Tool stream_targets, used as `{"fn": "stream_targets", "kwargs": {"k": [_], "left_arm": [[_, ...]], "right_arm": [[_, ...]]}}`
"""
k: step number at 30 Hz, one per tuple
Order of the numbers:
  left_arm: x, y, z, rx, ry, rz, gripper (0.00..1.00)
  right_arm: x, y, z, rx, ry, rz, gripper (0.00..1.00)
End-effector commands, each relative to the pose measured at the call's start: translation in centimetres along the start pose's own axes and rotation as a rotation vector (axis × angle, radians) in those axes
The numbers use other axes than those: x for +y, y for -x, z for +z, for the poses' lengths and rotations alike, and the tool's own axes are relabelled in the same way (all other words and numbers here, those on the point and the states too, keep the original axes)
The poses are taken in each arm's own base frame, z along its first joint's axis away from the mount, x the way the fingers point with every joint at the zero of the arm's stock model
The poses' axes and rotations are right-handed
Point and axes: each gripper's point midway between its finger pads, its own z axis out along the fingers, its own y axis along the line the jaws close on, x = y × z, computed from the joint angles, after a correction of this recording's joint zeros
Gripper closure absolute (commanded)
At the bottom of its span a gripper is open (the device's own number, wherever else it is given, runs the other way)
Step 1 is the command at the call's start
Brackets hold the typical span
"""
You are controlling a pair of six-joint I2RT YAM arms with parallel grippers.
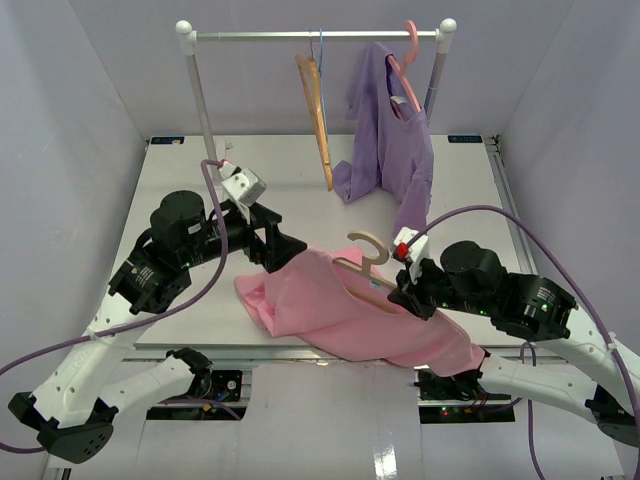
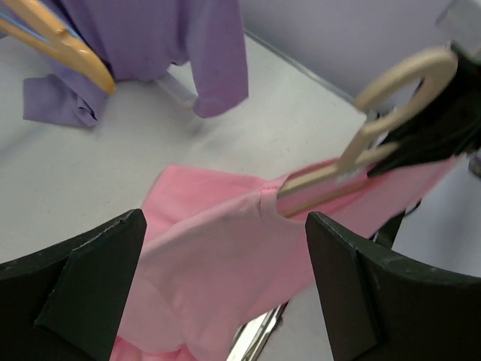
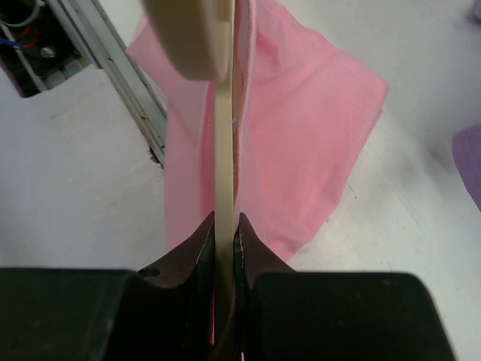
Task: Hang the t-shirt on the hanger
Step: Place the hanger at the clothesline.
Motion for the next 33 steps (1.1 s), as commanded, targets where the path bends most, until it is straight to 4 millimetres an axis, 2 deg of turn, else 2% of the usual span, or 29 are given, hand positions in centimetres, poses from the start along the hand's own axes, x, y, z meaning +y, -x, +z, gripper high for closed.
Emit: {"fn": "stream_targets", "kwargs": {"k": [1,2,6,10,14,19,22,23,25,26,30,31,33], "left_arm": [[3.6,3.4,-0.6,-0.171,0.245,-0.148,0.02],[4.0,3.8,-0.7,-0.197,0.268,-0.160,0.02],[5.8,3.0,-0.8,-0.216,0.370,-0.227,0.02],[7.2,1.1,-0.2,-0.194,0.430,-0.294,0.02],[7.0,-2.1,1.9,-0.108,0.390,-0.375,0.02],[7.2,-5.1,3.5,-0.058,0.368,-0.429,0.02],[7.1,-6.5,4.1,-0.068,0.341,-0.448,0.02],[7.2,-6.9,4.1,-0.079,0.340,-0.451,0.02],[7.7,-8.6,4.1,-0.075,0.363,-0.461,0.02],[7.8,-8.7,4.0,-0.088,0.367,-0.463,0.02],[7.8,-9.8,3.9,-0.132,0.356,-0.468,0.02],[7.8,-10.8,4.0,-0.125,0.355,-0.477,0.02],[7.8,-11.3,4.0,-0.135,0.343,-0.470,0.02]], "right_arm": [[-2.9,-1.6,0.0,0.042,-0.185,0.081,0.92],[-3.4,-1.8,-0.1,0.048,-0.218,0.095,0.92],[-4.7,-2.6,-0.8,0.088,-0.309,0.133,0.92],[-6.2,-2.3,-1.4,0.104,-0.414,0.164,0.92],[-7.8,-0.8,-1.3,0.120,-0.529,0.178,0.92],[-10.0,2.8,-0.9,0.106,-0.666,0.183,0.92],[-11.7,6.1,-0.2,0.090,-0.732,0.184,0.92],[-12.4,7.2,0.4,0.091,-0.751,0.186,0.92],[-13.5,9.9,0.5,0.041,-0.779,0.199,0.92],[-14.1,11.3,0.5,0.014,-0.789,0.208,0.92],[-16.9,14.7,1.8,-0.035,-0.810,0.228,0.92],[-17.6,16.3,1.5,-0.079,-0.817,0.246,0.92],[-19.3,17.1,2.6,-0.077,-0.836,0.261,0.92]]}}
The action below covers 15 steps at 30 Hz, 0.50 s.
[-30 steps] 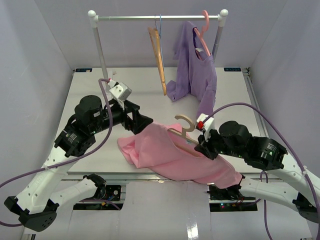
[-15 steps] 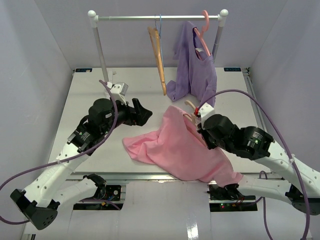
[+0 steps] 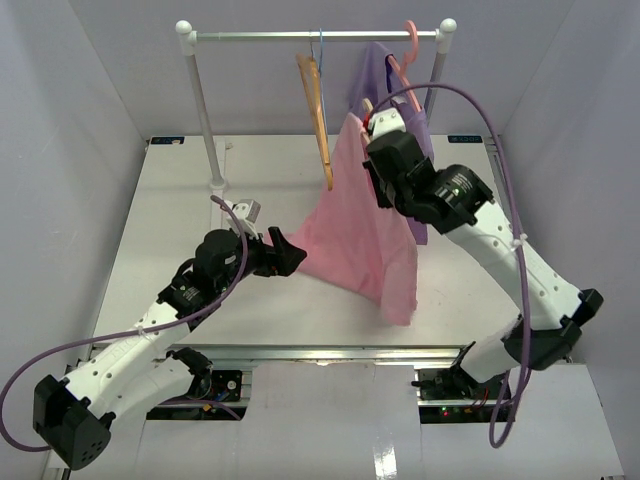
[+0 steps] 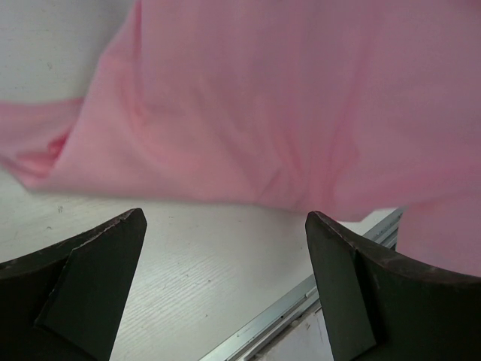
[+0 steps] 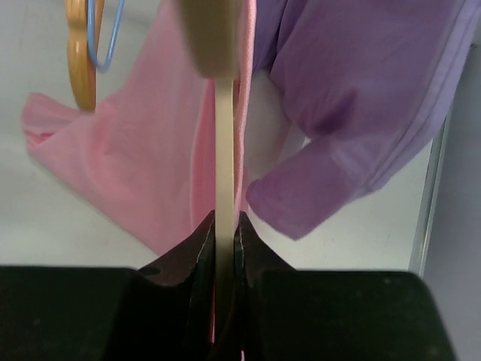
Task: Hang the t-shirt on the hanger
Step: Place the hanger at the clothesline.
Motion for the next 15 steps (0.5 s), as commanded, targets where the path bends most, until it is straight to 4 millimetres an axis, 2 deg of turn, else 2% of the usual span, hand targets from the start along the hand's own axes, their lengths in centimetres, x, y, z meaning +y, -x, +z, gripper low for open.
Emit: {"fn": "stream_targets", "kwargs": {"k": [1,5,9,11,15], "left_arm": [[-0.8,0.6,-0.2,-0.088,-0.070,-0.006,0.02],[0.1,-0.9,0.0,-0.073,-0.068,0.017,0.02],[-0.7,-1.8,-0.2,-0.082,-0.130,0.014,0.02],[-0.5,-2.3,-0.1,-0.079,-0.133,0.022,0.02],[-0.5,-3.4,0.2,-0.064,-0.164,0.024,0.02]], "right_arm": [[-1.9,6.7,1.2,-0.157,-0.046,0.108,0.92],[-2.4,9.2,2.8,-0.223,-0.041,0.159,0.92],[-2.3,11.2,4.5,-0.286,-0.023,0.177,0.92],[-2.2,11.7,5.3,-0.306,-0.021,0.174,0.92],[-2.4,13.8,6.0,-0.373,-0.016,0.214,0.92]]}}
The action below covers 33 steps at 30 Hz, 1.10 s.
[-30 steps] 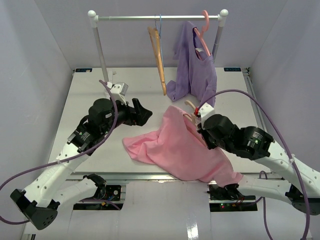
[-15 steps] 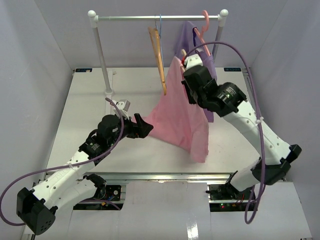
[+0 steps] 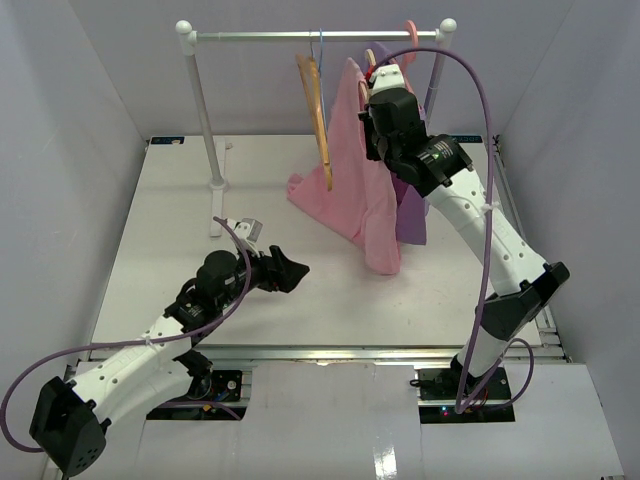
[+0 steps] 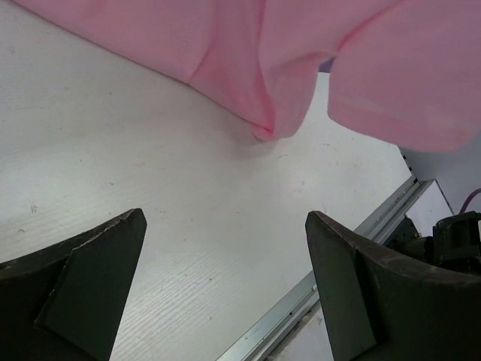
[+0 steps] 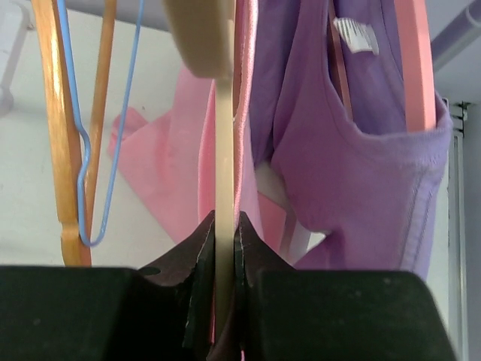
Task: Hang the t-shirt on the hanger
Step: Place the hanger at the clothesline.
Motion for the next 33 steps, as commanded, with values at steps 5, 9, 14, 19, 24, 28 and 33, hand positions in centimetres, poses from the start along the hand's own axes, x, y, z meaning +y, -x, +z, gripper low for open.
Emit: {"fn": "stream_targets", "kwargs": {"k": [5,9,14,19,24,28,33], "left_arm": [[-0.9,-0.5,0.3,-0.038,-0.089,0.033,0.02],[-0.3,-1.9,0.2,-0.030,-0.099,0.034,0.02],[-0.1,-1.7,0.0,-0.044,-0.082,0.049,0.02],[-0.4,-1.9,-0.1,-0.042,-0.093,0.052,0.02],[-0.7,-1.9,-0.1,-0.034,-0.103,0.051,0.02],[-0.8,-2.2,0.0,-0.025,-0.109,0.048,0.02],[-0.9,-2.4,0.1,-0.011,-0.114,0.049,0.02]], "right_arm": [[0.5,8.7,0.7,-0.271,0.059,0.129,0.92],[0.2,9.9,2.1,-0.308,0.041,0.144,0.92],[-0.5,10.6,4.0,-0.326,0.034,0.161,0.92],[-1.1,11.0,5.9,-0.339,0.049,0.169,0.92],[-1.8,10.8,7.5,-0.331,0.079,0.183,0.92],[-1.4,9.8,9.1,-0.303,0.117,0.176,0.92],[-0.9,9.1,10.2,-0.286,0.142,0.154,0.92]]}}
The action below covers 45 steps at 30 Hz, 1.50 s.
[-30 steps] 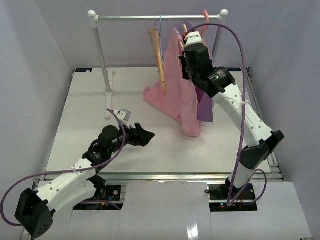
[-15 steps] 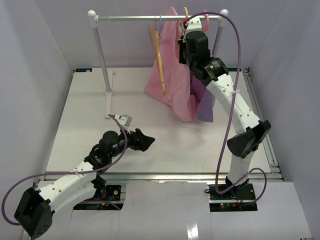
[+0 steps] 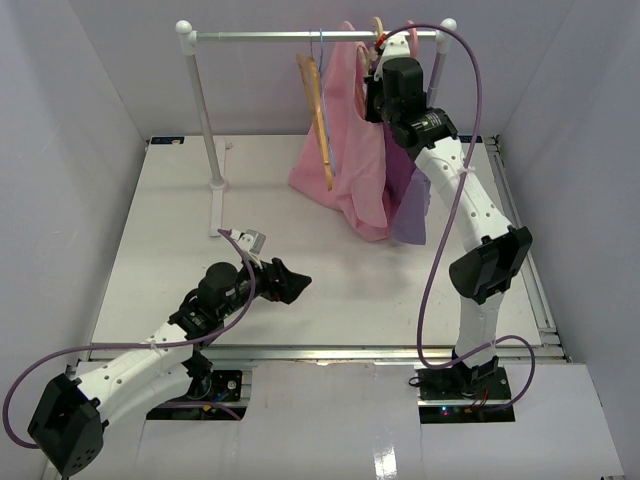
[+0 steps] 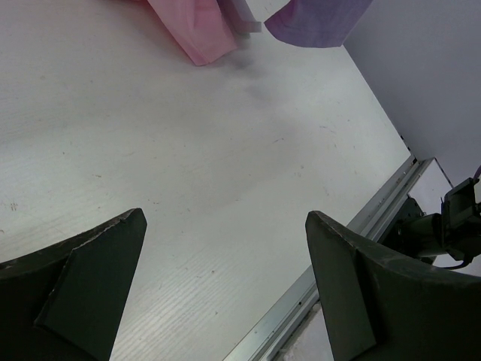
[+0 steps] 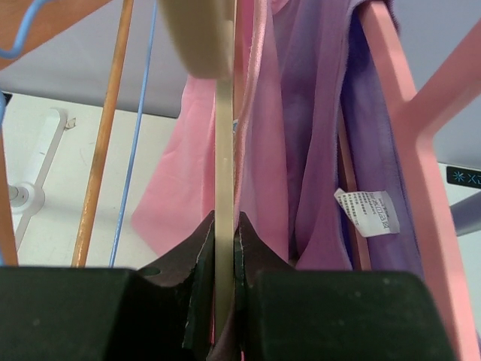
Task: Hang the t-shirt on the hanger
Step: Place the hanger at the clothesline, then reset both arms
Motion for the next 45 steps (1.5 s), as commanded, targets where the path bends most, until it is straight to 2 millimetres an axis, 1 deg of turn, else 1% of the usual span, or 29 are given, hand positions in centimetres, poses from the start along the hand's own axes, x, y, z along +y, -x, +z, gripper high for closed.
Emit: {"fn": "stream_targets", "kwargs": {"k": [1,6,11,15,16,17,19,20,21,22,23,24,25,27,28,29,30,33,34,36,39,40,41,42,43,45], "left_arm": [[-0.7,0.2,0.2,-0.003,-0.030,0.010,0.02],[-0.8,0.1,0.2,0.002,-0.038,0.010,0.02],[-0.8,0.0,0.2,0.002,-0.039,0.011,0.02],[-0.8,0.0,0.2,0.002,-0.041,0.013,0.02],[-0.8,0.0,0.2,0.003,-0.040,0.014,0.02],[-0.7,-0.1,0.3,0.003,-0.034,0.015,0.02],[-0.5,-0.1,0.3,0.002,-0.027,0.020,0.02],[-0.4,-0.1,0.4,0.003,-0.023,0.020,0.02],[-0.4,-0.1,0.4,0.003,-0.021,0.024,0.02],[-0.3,-0.1,0.4,0.003,-0.019,0.028,0.02],[-0.3,-0.1,0.4,0.002,-0.018,0.032,0.02],[-0.2,-0.1,0.4,0.002,-0.017,0.035,0.02],[-0.1,-0.2,0.4,0.002,-0.015,0.036,0.02],[0.0,-0.1,0.3,-0.008,-0.010,0.044,0.02],[0.1,0.0,0.3,-0.013,-0.006,0.050,0.02],[0.2,0.1,0.3,-0.019,0.001,0.055,0.02],[0.4,0.2,0.3,-0.023,0.010,0.059,0.02],[0.7,0.1,0.3,-0.027,0.017,0.071,0.02],[0.7,0.1,0.3,-0.031,0.017,0.076,0.02],[0.7,0.2,0.3,-0.040,0.014,0.088,0.02],[0.9,0.2,0.3,-0.047,0.015,0.105,0.02],[0.9,0.2,0.3,-0.048,0.016,0.106,0.02],[0.9,0.3,0.2,-0.054,0.013,0.114,0.02],[0.8,0.4,0.2,-0.061,0.007,0.117,0.02],[0.8,0.4,0.1,-0.065,0.006,0.118,0.02],[0.7,0.5,0.0,-0.070,0.000,0.120,0.02]], "right_arm": [[1.3,4.2,-0.2,-0.135,0.068,0.018,0.92],[1.7,3.1,0.7,-0.110,0.091,0.009,0.92],[2.1,2.1,0.8,-0.084,0.115,0.009,0.92],[2.2,3.0,-0.1,-0.102,0.124,0.000,0.90],[2.2,3.0,-0.2,-0.102,0.124,-0.003,0.86],[2.0,3.5,-0.7,-0.112,0.123,-0.004,0.79],[1.8,4.2,-2.2,-0.122,0.125,-0.004,0.53],[1.7,4.3,-2.4,-0.124,0.126,-0.005,0.49],[1.4,4.6,-3.2,-0.127,0.116,-0.004,0.41],[1.0,5.0,-4.3,-0.131,0.103,-0.001,0.29],[0.6,5.1,-5.3,-0.124,0.091,0.000,0.20],[0.2,4.8,-6.2,-0.109,0.080,-0.001,0.13],[0.0,4.7,-6.9,-0.102,0.075,-0.004,0.09],[-0.8,5.3,-9.6,-0.110,0.061,0.007,0.07],[-0.9,4.0,-9.9,-0.075,0.061,0.004,0.10],[-0.9,3.4,-11.0,-0.058,0.071,0.005,0.10],[-1.2,3.4,-12.6,-0.057,0.076,0.009,0.10],[-1.5,1.3,-14.9,-0.010,0.078,0.021,0.10],[-1.6,1.5,-16.5,-0.025,0.084,0.034,0.10],[-1.4,0.0,-18.5,-0.012,0.102,0.046,0.10],[-1.0,-2.8,-20.9,0.012,0.135,0.072,0.10],[-1.0,-2.9,-21.0,0.014,0.135,0.081,0.10],[-1.5,-5.7,-22.0,0.048,0.127,0.092,0.10],[-1.8,-6.4,-22.3,0.043,0.118,0.103,0.10],[-2.3,-8.3,-22.7,0.061,0.105,0.107,0.10],[-3.2,-9.5,-23.7,0.038,0.084,0.107,0.10]]}}
